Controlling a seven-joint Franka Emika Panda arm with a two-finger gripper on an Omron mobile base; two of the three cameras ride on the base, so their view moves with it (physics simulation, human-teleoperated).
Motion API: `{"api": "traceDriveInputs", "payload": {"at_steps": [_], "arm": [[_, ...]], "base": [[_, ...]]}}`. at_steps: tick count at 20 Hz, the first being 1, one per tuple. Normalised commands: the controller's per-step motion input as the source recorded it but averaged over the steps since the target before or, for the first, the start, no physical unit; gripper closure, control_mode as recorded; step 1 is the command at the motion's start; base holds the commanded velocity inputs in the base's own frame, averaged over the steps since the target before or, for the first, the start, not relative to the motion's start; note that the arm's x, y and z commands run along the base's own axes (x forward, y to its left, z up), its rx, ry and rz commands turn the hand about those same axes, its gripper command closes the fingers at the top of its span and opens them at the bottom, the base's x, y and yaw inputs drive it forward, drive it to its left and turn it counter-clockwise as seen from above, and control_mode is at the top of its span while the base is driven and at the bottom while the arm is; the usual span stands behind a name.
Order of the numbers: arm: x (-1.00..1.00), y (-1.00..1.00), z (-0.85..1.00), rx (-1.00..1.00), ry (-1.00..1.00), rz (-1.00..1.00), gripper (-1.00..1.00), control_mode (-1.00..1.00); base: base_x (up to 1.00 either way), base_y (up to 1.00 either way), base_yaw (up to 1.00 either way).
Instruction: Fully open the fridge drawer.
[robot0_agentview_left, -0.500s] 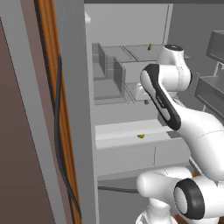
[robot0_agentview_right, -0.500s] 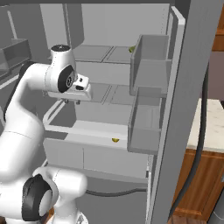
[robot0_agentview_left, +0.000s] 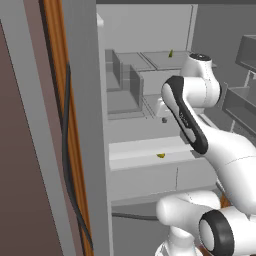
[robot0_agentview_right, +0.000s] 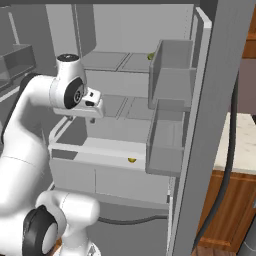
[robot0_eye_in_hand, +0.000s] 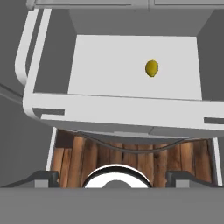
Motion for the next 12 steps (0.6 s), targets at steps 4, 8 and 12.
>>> {"api": "traceDriveInputs", "payload": {"at_steps": [4,8,12], "arm": [[-0.2,0.0,-0.05,0.0,0.0,0.0,-1.0,1.0],[0.0,0.0,0.0,0.0,0.0,0.0,-1.0,1.0],[0.0,0.0,0.0,0.0,0.0,0.0,-1.0,1.0]], "base": [[-0.22,-0.01,0.0],[-0.46,-0.04,0.0],[-0.42,-0.02,0.0]]}}
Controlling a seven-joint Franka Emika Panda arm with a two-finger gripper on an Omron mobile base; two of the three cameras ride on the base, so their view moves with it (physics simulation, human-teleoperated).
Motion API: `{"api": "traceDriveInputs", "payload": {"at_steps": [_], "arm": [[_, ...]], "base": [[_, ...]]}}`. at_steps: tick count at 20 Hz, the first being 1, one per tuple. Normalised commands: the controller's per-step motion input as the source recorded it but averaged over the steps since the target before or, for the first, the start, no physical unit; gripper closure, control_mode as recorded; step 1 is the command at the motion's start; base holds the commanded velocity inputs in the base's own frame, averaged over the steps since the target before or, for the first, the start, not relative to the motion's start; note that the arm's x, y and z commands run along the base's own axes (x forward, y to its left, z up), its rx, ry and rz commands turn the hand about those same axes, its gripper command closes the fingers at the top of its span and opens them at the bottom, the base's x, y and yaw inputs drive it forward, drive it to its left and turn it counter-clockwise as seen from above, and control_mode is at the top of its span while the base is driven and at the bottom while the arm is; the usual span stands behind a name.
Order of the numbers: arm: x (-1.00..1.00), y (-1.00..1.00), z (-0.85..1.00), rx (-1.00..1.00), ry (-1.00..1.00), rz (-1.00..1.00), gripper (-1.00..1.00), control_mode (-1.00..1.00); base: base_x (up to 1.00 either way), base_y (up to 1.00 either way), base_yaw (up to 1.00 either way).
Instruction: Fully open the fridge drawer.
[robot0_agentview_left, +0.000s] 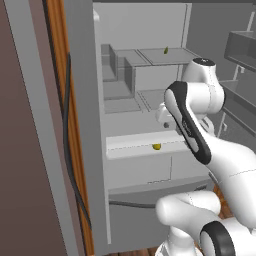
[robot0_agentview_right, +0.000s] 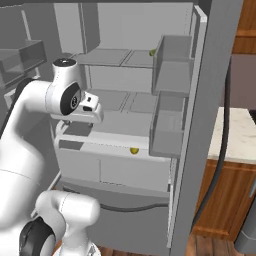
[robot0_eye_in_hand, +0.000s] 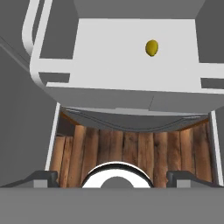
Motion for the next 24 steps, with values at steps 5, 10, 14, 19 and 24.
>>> {"api": "traceDriveInputs", "payload": {"at_steps": [5,10,14,19,24], "arm": [[0.0,0.0,0.0,0.0,0.0,0.0,-1.0,-1.0],[0.0,0.0,0.0,0.0,0.0,0.0,-1.0,-1.0],[0.12,-0.04,-0.06,0.0,0.0,0.0,-1.0,-1.0],[0.38,0.0,-0.36,-0.05,-0.01,0.0,-1.0,-1.0],[0.38,0.0,-0.27,-0.03,-0.12,0.0,-1.0,-1.0]], "base": [[-0.13,0.0,0.0],[0.0,0.0,0.0],[0.0,0.0,0.0],[0.0,0.0,0.0],[0.0,0.0,0.0]]}}
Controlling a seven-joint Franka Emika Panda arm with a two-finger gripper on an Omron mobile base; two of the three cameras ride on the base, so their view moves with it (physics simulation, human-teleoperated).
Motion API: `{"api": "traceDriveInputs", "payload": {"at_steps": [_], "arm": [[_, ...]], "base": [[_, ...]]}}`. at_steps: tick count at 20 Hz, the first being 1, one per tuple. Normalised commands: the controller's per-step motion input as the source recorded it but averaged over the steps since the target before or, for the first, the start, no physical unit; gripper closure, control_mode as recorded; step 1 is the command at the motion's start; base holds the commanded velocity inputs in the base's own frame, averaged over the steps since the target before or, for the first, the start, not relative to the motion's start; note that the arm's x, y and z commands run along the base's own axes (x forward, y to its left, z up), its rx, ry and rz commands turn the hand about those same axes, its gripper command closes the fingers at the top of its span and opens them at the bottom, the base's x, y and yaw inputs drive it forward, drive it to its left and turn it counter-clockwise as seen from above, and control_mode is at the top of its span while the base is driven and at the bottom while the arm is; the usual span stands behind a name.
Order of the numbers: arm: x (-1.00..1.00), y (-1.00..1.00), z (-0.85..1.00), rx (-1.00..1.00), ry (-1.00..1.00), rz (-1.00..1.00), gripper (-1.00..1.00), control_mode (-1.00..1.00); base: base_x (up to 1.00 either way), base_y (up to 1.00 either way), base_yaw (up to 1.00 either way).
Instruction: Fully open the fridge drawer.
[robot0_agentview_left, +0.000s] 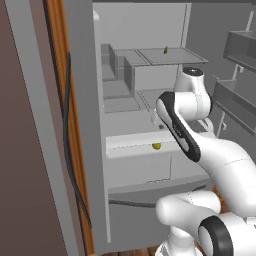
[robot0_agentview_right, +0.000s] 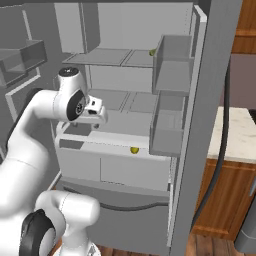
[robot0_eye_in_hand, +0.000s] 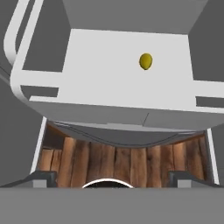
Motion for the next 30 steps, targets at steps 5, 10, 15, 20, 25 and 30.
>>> {"api": "traceDriveInputs", "payload": {"at_steps": [5,10,15,20,25,30], "arm": [[0.34,0.0,-0.27,-0.03,-0.13,0.0,-1.0,-1.0],[0.39,0.0,-0.33,0.0,-0.07,0.0,-1.0,-1.0],[0.45,0.0,-0.37,0.0,0.0,0.0,-1.0,-1.0],[0.34,0.0,-0.31,0.0,0.0,0.0,-1.0,-1.0],[0.25,0.0,-0.29,0.0,0.0,0.0,-1.0,-1.0],[0.31,0.0,-0.14,0.0,0.0,-0.02,-1.0,-1.0]], "base": [[0.0,0.0,0.0],[0.0,0.0,0.0],[0.0,0.0,0.0],[0.0,0.0,0.0],[0.0,0.0,0.0],[0.0,0.0,0.0]]}}
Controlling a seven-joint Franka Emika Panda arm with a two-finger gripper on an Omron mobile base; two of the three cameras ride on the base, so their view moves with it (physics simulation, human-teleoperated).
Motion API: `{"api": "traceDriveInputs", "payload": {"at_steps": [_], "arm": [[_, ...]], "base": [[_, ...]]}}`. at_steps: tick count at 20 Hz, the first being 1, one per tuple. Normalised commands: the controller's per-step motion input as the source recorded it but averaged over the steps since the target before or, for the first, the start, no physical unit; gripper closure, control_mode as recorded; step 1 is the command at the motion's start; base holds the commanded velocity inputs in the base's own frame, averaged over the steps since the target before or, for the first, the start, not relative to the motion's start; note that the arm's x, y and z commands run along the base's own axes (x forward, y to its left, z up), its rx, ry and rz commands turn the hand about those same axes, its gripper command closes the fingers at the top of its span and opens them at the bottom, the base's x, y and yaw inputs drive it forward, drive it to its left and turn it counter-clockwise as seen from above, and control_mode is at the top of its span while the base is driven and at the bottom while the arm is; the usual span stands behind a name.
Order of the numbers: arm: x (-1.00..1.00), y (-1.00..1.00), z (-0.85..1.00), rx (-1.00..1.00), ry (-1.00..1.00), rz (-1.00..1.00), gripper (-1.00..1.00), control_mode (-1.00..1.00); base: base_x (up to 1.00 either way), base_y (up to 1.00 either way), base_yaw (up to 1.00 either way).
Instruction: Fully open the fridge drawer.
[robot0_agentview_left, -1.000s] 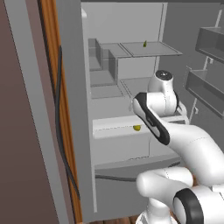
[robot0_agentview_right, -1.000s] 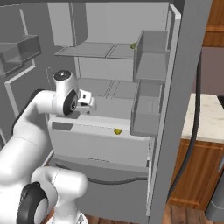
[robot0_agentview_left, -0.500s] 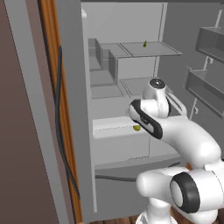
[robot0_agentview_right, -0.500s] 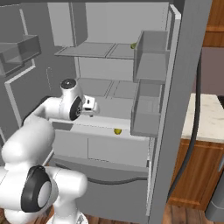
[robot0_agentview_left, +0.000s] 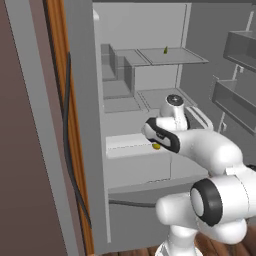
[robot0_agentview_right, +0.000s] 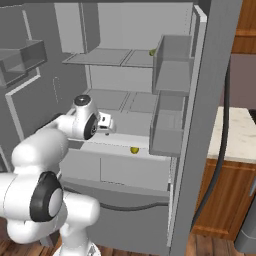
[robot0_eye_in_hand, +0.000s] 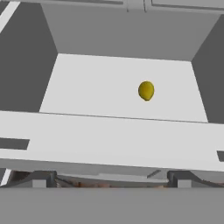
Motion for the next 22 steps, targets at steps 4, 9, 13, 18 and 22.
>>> {"api": "traceDriveInputs", "payload": {"at_steps": [4,9,13,18,22], "arm": [[0.3,0.0,-0.06,0.0,0.0,0.0,-1.0,-1.0],[0.21,0.0,-0.15,0.0,0.0,0.0,-1.0,-1.0],[0.28,0.0,-0.19,0.0,0.0,0.0,-1.0,-1.0],[0.27,0.0,-0.25,0.0,0.0,0.0,-1.0,-1.0],[0.21,0.0,-0.26,0.0,0.0,0.0,-1.0,-1.0]], "base": [[0.0,0.0,0.0],[0.0,0.0,0.0],[0.0,0.0,0.0],[0.0,0.0,0.0],[0.0,0.0,0.0]]}}
